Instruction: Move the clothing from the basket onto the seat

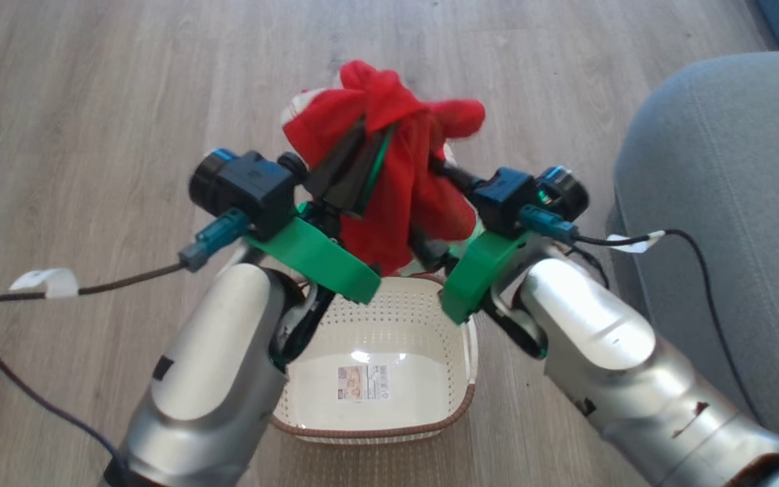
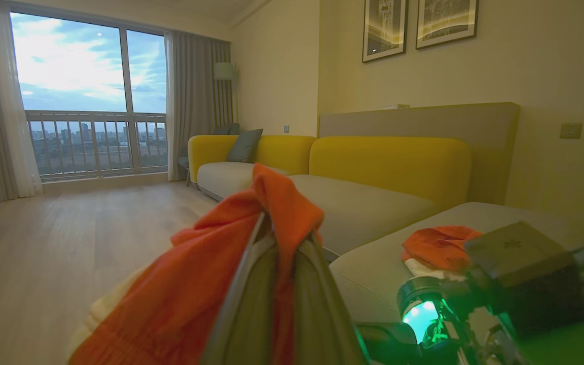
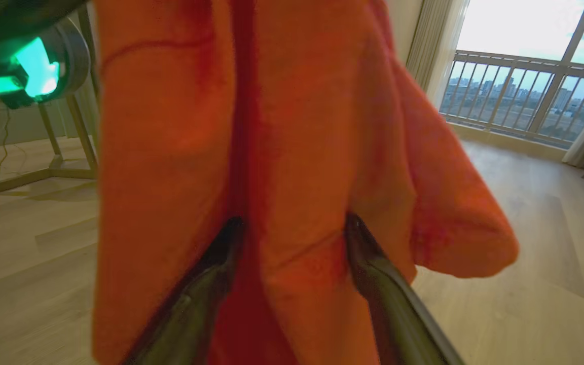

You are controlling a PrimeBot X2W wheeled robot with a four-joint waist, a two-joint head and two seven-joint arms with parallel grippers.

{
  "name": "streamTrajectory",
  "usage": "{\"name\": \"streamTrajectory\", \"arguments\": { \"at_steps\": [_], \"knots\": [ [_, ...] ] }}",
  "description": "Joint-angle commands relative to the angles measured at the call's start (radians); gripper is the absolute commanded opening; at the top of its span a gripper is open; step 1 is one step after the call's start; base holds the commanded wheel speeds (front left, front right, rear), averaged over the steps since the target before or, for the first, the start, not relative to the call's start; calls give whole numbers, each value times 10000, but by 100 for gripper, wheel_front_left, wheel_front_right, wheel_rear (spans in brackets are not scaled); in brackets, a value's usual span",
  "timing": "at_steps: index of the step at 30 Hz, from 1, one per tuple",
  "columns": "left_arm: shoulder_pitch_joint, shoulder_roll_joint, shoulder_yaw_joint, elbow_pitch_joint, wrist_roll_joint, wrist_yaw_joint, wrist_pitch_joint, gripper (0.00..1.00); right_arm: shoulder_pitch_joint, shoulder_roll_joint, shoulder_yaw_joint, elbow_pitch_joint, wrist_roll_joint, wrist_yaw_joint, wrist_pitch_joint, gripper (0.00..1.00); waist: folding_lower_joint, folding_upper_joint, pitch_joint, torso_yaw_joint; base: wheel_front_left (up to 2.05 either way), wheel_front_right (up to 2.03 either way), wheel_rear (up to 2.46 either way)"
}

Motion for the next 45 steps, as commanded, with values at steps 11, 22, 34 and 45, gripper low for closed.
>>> {"name": "streamTrajectory", "arguments": {
  "at_steps": [11,22,34,45],
  "knots": [
    [-397,109,-135,-57,-257,166,-95,0,-445,241,136,105,1382,-4,-65,0,-1,-1,193,281,0,0,0],
    [-64,124,-22,945,112,63,-95,100,467,242,-2146,-594,929,-4,-65,0,-1,-1,292,-518,0,0,0],
    [446,400,150,1820,599,-6,-95,100,1525,217,-3702,-1283,307,-4,-65,0,-1,-1,434,-2233,0,0,0],
    [701,728,129,1828,462,-11,-95,100,2116,212,-4026,-1735,139,-4,-65,0,-1,-1,510,-4154,0,0,0]
  ]
}}
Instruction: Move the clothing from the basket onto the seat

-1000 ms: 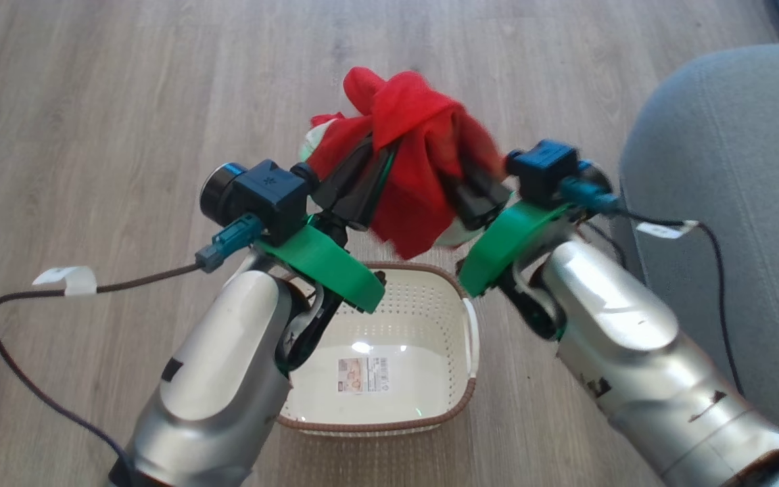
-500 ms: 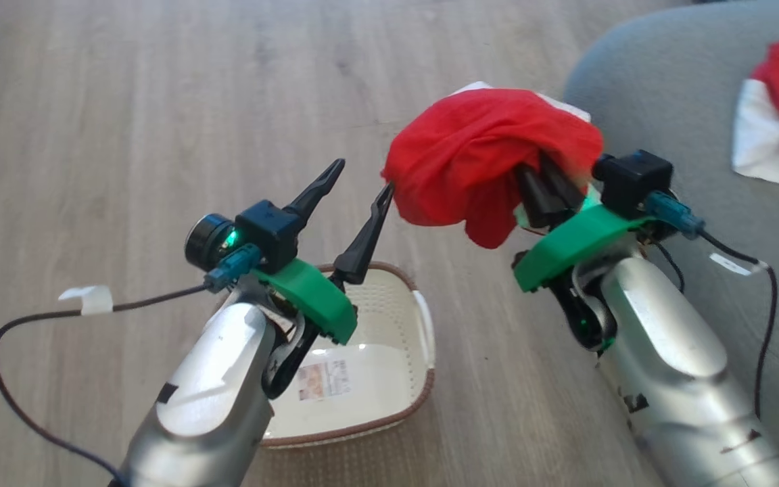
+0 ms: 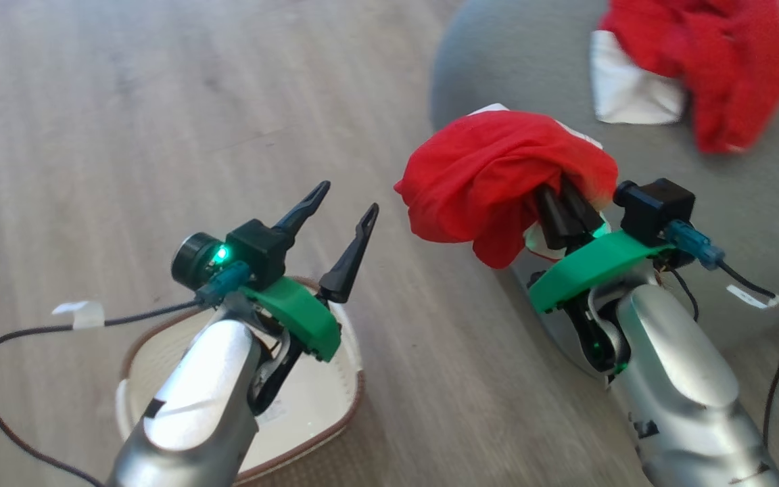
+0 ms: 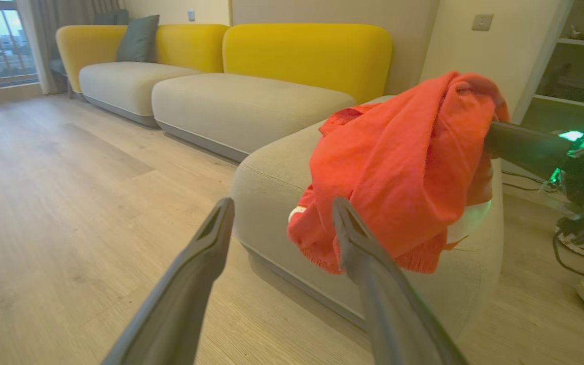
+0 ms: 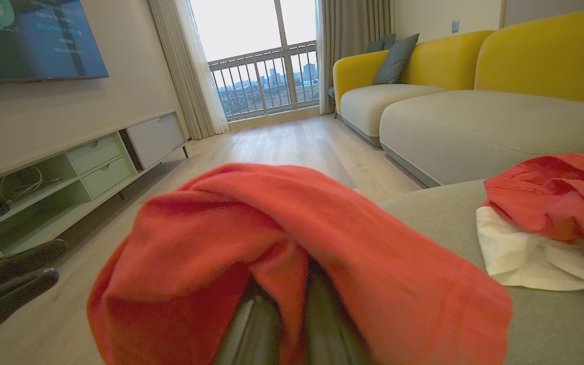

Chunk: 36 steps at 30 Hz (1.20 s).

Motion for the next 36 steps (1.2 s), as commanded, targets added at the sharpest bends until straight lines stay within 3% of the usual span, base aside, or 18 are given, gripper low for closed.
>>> {"name": "streamTrajectory", "arguments": {
  "at_steps": [1,7,17,22,36],
  "knots": [
    [-205,222,345,-293,-62,-10,-51,100,-101,161,80,-402,-58,-2,-67,0,0,0,39,-614,0,0,0],
    [-163,346,365,-277,-41,-10,-51,100,246,125,-256,-770,-69,-2,-67,0,0,0,58,-1584,0,0,0],
    [-737,146,-195,16,-294,-11,-51,100,1401,-7,-1821,-1952,-511,-2,-67,0,0,0,416,-1860,0,0,0],
    [-984,164,-377,107,-278,-11,-51,100,1718,-200,-2096,-2266,-893,-2,-67,0,0,0,714,-1935,0,0,0],
    [-1187,1089,-404,-251,-20,-11,-51,100,-1081,-1569,-2803,-1967,-1611,-2,-67,0,0,0,2300,-2017,0,0,0]
  ]
}}
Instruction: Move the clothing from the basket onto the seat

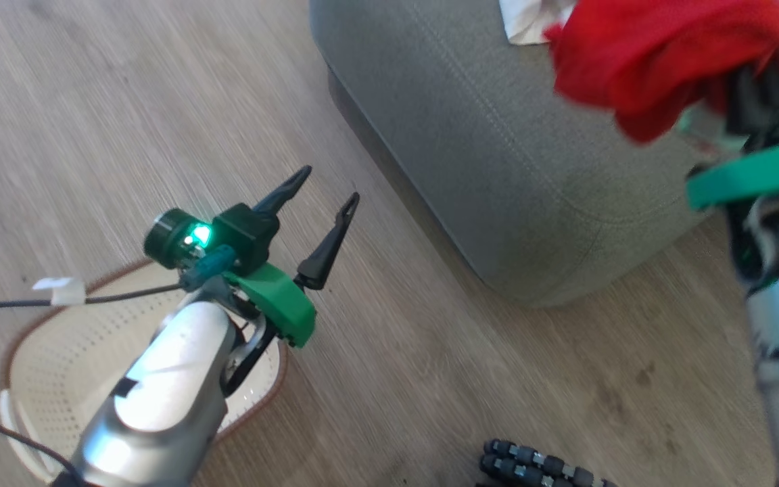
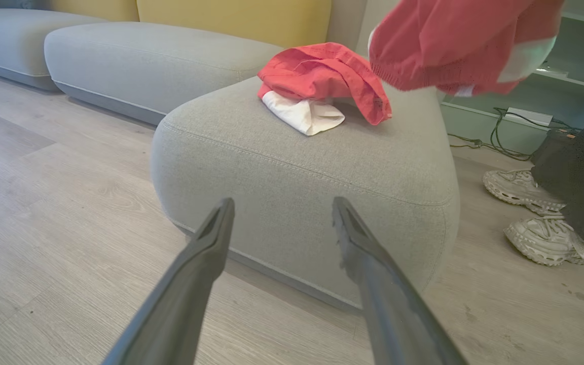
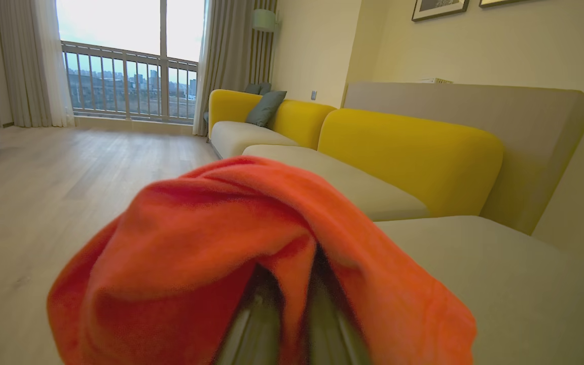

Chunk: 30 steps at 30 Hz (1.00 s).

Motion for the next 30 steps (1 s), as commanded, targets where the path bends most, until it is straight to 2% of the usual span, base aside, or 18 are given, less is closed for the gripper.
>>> {"name": "streamTrajectory", "arguments": {
  "at_steps": [1,12,17,20,30],
  "knots": [
    [-519,311,348,-441,114,-9,-51,100,-700,-311,-16,-157,-160,-4,-65,0,-1,0,425,-36,0,0,0],
    [-915,1041,257,-710,296,-9,-51,100,-3790,-1212,-159,1423,-770,-4,-65,0,-1,0,1804,-67,0,0,0],
    [-1101,1524,209,-863,337,-9,-51,100,-5200,-1297,-717,2530,-854,-4,-65,0,-1,0,2666,-41,0,0,0],
    [-1235,1679,152,-979,361,-9,-51,100,-5804,-1580,-1221,3210,-966,-4,-65,0,-1,0,3109,190,0,0,0],
    [-1732,2015,-27,-1388,368,-9,-51,100,-7539,-3131,-3205,5221,-1923,-4,121,0,-1,0,4370,1309,0,0,0]
  ]
}}
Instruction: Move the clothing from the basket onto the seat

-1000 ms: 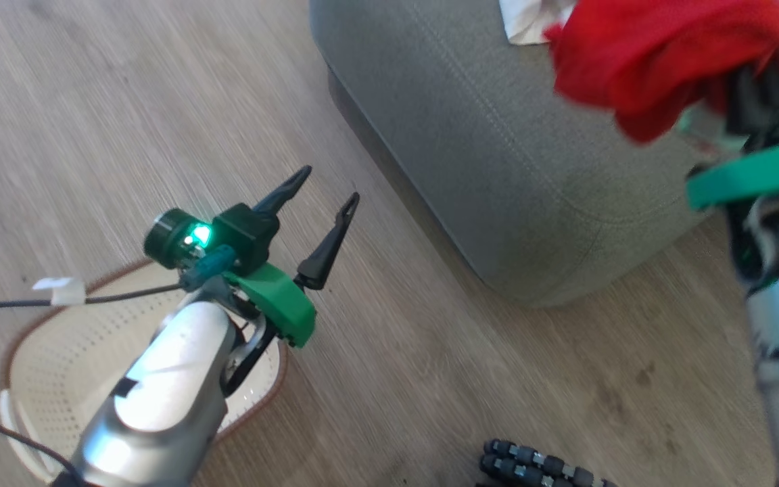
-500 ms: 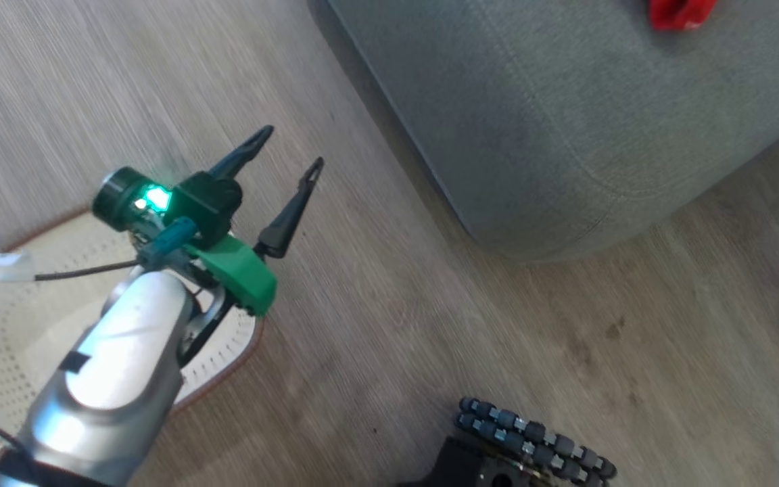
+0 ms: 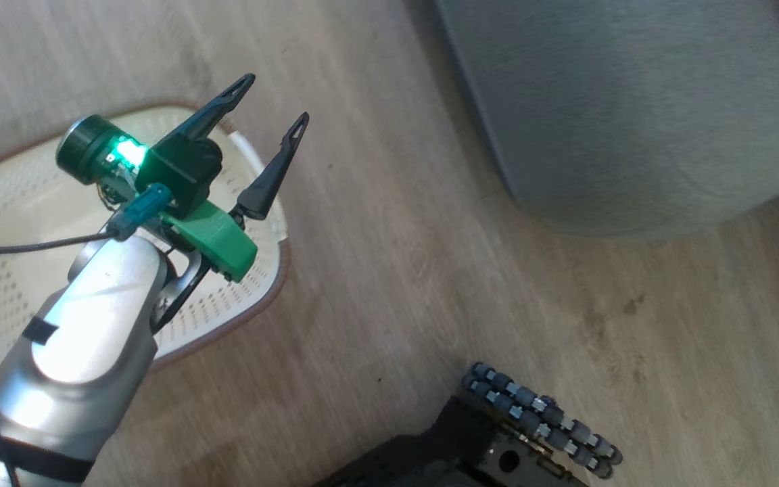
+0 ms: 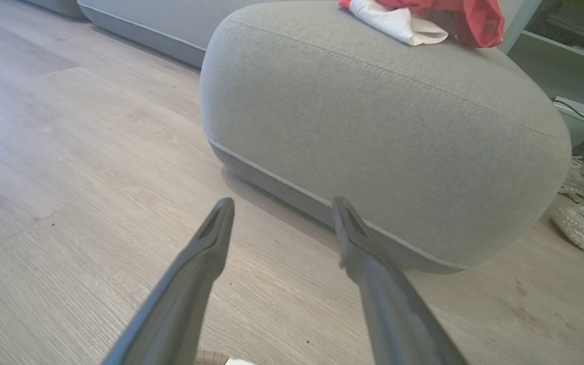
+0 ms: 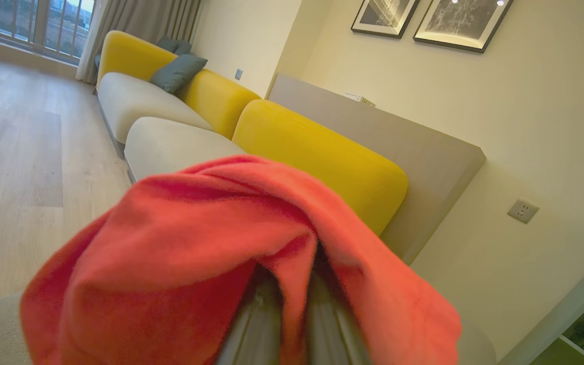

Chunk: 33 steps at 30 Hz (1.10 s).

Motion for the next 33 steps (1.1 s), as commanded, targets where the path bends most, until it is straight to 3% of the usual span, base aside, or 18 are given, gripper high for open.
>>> {"name": "streamTrajectory", "arguments": {
  "at_steps": [1,9,17,18,19,20,21,26,33],
  "knots": [
    [-241,258,249,-421,60,-11,-51,100,-371,-574,-311,-52,-298,-4,136,0,-2,0,517,524,0,0,0],
    [-333,239,185,-801,78,-11,-51,100,-633,-1260,-2146,619,-951,-4,698,0,-2,0,1076,1142,0,0,0],
    [-226,266,230,-892,29,-11,-51,100,217,-724,-3690,1113,-1300,-4,845,0,-2,0,1182,1265,0,0,0],
    [-202,273,215,-880,13,-11,-51,100,565,-531,-3960,1175,-1445,-4,767,38,-2,0,1132,1268,0,0,0],
    [-202,273,215,-880,13,-11,-51,100,565,-531,-3960,1175,-1445,-4,767,38,-2,0,1132,1268,0,0,0],
    [-191,267,210,-867,-4,-11,-51,100,754,-441,-4070,1205,-1534,-4,713,76,-2,0,1090,1270,0,0,0],
    [-177,249,236,-855,-30,-11,-51,100,938,-333,-4163,1260,-1587,-4,680,100,-2,0,1034,1271,0,0,0],
    [-61,113,366,-796,-96,-11,-51,100,1835,99,-4267,1507,-1647,-4,490,100,-2,0,706,1265,0,0,0],
    [147,-231,549,-724,-179,-11,-51,100,2602,233,-3285,1806,-1495,-4,244,100,-2,0,107,1419,0,0,0]
  ]
}}
